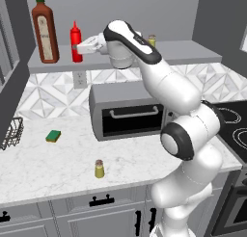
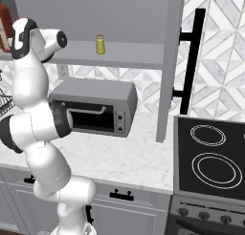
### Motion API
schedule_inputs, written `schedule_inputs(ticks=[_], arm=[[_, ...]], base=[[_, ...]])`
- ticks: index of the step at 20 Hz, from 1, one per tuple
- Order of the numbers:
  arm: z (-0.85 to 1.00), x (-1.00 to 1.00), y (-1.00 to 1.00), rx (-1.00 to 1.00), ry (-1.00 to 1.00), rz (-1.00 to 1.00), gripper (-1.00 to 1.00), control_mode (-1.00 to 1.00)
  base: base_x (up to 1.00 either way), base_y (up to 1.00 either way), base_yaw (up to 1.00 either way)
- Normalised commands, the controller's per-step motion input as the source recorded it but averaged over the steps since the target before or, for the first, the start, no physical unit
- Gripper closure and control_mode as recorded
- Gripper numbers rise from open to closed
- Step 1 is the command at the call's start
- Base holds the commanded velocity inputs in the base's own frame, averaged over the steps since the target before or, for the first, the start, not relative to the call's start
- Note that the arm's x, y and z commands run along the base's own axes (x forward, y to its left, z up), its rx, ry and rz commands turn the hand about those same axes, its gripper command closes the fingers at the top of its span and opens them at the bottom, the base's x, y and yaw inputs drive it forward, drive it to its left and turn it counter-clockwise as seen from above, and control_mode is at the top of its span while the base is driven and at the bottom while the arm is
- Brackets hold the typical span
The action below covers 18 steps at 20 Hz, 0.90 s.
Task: Put the shaker and condiment bottle from the counter next to their counterparts in the cabinet.
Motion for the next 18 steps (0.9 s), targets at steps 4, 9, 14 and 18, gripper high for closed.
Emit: schedule_inputs(ticks=[4,9,14,18], arm=[[-0.14,0.11,0.12,0.0,0.0,0.03,1.0,-1.0],[-0.11,0.17,0.12,0.0,0.0,0.01,1.0,-1.0],[-0.09,0.21,0.13,0.0,0.0,0.0,1.0,-1.0],[-0.11,0.25,0.14,0.0,0.0,0.0,1.0,-1.0]], base=[[0.0,0.0,0.0],[0.0,0.0,0.0],[0.0,0.0,0.0],[0.0,0.0,0.0]])
